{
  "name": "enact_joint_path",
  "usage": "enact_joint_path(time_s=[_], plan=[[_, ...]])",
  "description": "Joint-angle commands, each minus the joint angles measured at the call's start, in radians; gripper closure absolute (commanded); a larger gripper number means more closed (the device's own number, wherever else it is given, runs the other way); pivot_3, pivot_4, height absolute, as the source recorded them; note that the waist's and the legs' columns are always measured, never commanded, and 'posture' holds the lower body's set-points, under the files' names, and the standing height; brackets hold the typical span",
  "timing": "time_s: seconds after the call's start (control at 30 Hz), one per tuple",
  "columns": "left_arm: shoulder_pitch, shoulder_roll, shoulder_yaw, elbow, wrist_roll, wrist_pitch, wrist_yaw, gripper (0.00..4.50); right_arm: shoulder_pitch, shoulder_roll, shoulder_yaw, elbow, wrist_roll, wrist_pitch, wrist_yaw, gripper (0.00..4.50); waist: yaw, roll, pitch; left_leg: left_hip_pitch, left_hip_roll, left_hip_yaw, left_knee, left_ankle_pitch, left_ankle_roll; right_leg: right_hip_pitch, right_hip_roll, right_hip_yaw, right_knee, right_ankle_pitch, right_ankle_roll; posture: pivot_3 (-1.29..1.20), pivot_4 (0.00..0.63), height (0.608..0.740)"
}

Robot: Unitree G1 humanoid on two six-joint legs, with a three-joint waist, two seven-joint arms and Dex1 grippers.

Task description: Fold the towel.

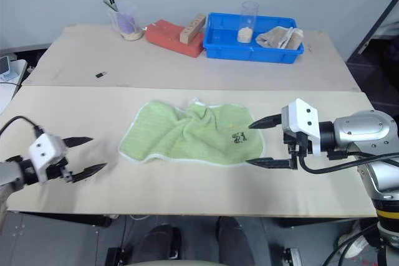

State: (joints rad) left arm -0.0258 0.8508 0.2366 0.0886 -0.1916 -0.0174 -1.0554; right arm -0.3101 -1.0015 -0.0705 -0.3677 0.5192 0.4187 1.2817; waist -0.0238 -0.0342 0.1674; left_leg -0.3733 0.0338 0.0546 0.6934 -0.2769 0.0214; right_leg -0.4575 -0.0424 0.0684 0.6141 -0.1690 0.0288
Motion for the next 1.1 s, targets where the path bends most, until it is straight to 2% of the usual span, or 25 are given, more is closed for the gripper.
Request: enact_joint_path(time_s=[0.03, 0.37, 0.5, 0.7, 0.73, 0.93, 1.0, 1.1], plan=[[-0.066, -0.015, -0.055, 0.072, 0.040, -0.072, 0.012, 0.00, -0.028, 0.000, -0.005, -0.067, 0.047, 0.063, -0.032, 0.02, -0.001, 0.000, 0.000, 0.000, 0.000, 0.000, 0.000, 0.000, 0.000, 0.000, 0.000, 0.000, 0.000, 0.000, 0.001, 0.00, 0.150, 0.714], [-0.237, -0.094, -0.198, 0.297, 0.125, -0.265, 0.030, 0.00, -0.152, 0.054, 0.062, -0.077, 0.074, 0.128, -0.063, 0.02, 0.016, 0.001, -0.001, 0.000, -0.001, 0.000, 0.001, 0.000, 0.000, 0.001, 0.000, 0.000, 0.001, 0.001, 0.001, 0.00, 0.150, 0.714], [-0.244, -0.092, -0.206, 0.340, 0.117, -0.307, 0.020, 1.27, -0.179, 0.085, 0.064, -0.086, 0.097, 0.130, -0.065, 0.00, 0.016, 0.001, -0.001, 0.000, -0.001, 0.000, 0.002, 0.000, 0.000, 0.001, -0.001, 0.000, 0.000, 0.001, 0.001, 0.00, 0.150, 0.714], [-0.229, -0.081, -0.204, 0.340, 0.093, -0.333, 0.011, 4.16, -0.170, 0.070, 0.062, -0.072, 0.081, 0.122, -0.056, 0.00, 0.011, 0.001, -0.001, 0.000, 0.000, 0.000, 0.002, 0.000, 0.000, 0.001, 0.000, 0.000, 0.002, 0.001, 0.001, 0.00, 0.150, 0.714], [-0.222, -0.077, -0.201, 0.332, 0.085, -0.331, 0.006, 4.47, -0.157, 0.052, 0.065, -0.059, 0.055, 0.108, -0.050, 0.00, 0.011, 0.001, -0.001, 0.000, 0.000, 0.000, 0.002, 0.000, 0.000, 0.001, 0.000, 0.000, 0.002, 0.001, 0.001, 0.00, 0.150, 0.714], [-0.195, -0.062, -0.172, 0.279, 0.026, -0.263, -0.005, 4.47, -0.073, -0.038, 0.167, 0.119, -0.254, -0.196, -0.020, 0.00, 0.007, 0.001, -0.001, 0.000, 0.000, 0.000, 0.001, 0.000, 0.000, 0.001, -0.001, 0.000, 0.000, 0.001, 0.001, 0.00, 0.150, 0.714], [-0.196, -0.061, -0.166, 0.272, 0.021, -0.252, 0.000, 4.47, -0.059, -0.040, 0.211, 0.203, -0.346, -0.321, -0.013, 0.00, 0.007, 0.001, -0.001, 0.000, 0.000, 0.001, 0.001, 0.000, 0.000, 0.000, 0.000, 0.000, 0.001, 0.001, 0.001, 0.00, 0.150, 0.714], [-0.195, -0.059, -0.164, 0.266, 0.020, -0.246, 0.005, 4.47, -0.070, -0.017, 0.239, 0.294, -0.404, -0.412, -0.019, 0.00, 0.006, 0.001, -0.001, 0.000, 0.000, 0.001, 0.001, 0.000, 0.000, 0.000, 0.000, 0.000, 0.001, 0.001, 0.001, 0.00, 0.150, 0.714]])
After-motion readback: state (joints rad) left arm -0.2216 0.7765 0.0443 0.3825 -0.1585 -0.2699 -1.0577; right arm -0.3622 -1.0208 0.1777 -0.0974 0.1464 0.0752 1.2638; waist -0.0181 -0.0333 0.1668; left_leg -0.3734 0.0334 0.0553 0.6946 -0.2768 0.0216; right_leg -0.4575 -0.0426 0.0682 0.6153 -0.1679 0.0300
